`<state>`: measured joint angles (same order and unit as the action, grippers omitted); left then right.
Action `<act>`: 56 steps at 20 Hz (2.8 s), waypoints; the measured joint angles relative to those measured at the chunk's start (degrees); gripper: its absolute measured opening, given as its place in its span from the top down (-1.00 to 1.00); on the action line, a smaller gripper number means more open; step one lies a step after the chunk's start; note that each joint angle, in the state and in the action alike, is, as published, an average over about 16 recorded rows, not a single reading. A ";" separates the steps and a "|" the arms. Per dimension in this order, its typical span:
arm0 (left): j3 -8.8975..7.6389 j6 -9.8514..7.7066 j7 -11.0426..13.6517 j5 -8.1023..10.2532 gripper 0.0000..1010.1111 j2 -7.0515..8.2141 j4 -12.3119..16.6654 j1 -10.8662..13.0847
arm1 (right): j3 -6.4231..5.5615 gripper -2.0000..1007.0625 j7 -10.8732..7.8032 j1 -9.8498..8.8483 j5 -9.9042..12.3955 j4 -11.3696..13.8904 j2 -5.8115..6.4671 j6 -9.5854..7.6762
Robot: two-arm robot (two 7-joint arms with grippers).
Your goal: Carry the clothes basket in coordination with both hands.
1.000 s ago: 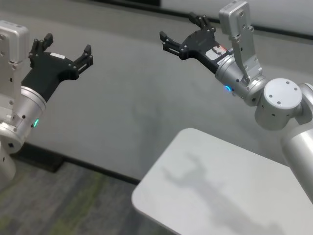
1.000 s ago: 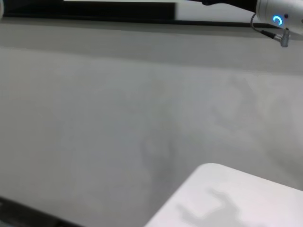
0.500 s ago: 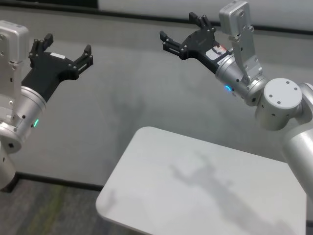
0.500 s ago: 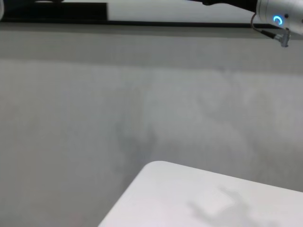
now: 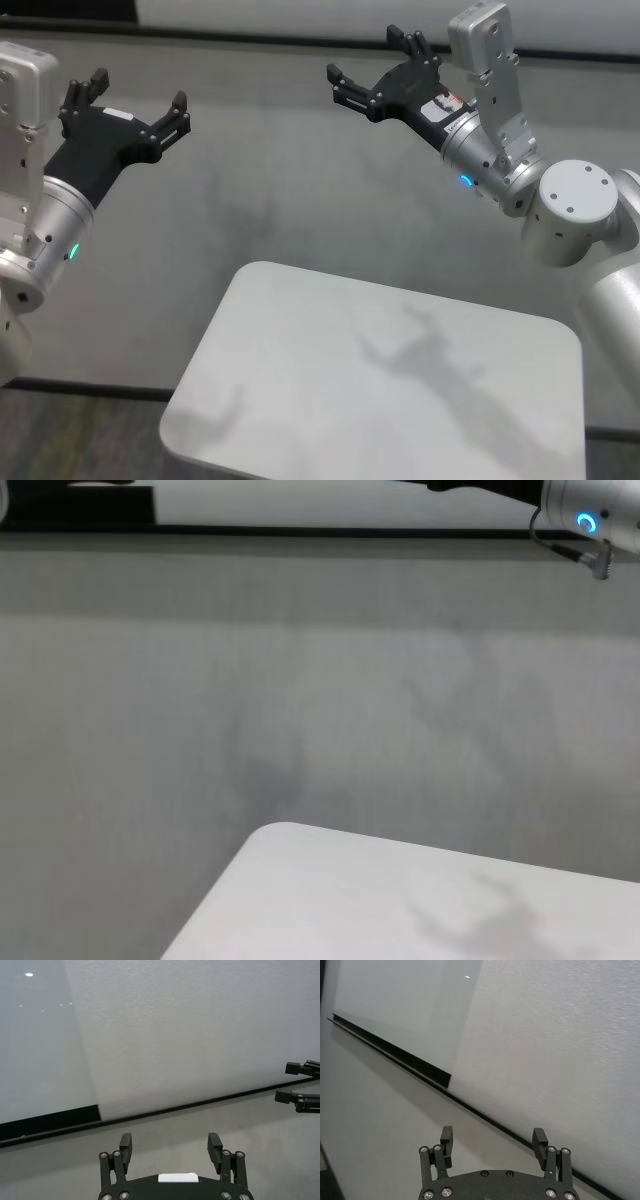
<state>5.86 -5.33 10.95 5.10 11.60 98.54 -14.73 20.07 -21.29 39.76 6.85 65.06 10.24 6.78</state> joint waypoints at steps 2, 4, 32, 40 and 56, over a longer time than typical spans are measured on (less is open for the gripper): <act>0.00 0.00 0.00 0.00 -0.98 0.00 0.00 0.00 | 0.00 -0.99 0.00 0.00 0.00 0.00 0.00 0.00; 0.00 0.00 0.00 0.00 -0.98 0.00 0.00 0.00 | 0.00 -0.99 0.00 0.00 0.00 0.00 0.00 0.00; 0.00 0.00 0.00 0.00 -0.98 0.00 -0.01 0.00 | 0.00 -0.99 0.00 0.00 0.00 0.00 0.00 0.00; 0.00 0.00 0.00 0.00 -0.98 0.00 -0.01 0.00 | 0.00 -0.99 0.00 0.00 0.00 0.00 0.00 0.00; 0.00 -5.08 3.54 3.54 -0.98 2.35 2.14 1.17 | -0.72 -0.99 1.44 -4.51 2.51 7.35 0.29 -10.17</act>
<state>5.86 -10.41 14.48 8.64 13.95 100.69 -13.56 19.35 -19.85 35.25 9.35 72.40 10.53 -3.39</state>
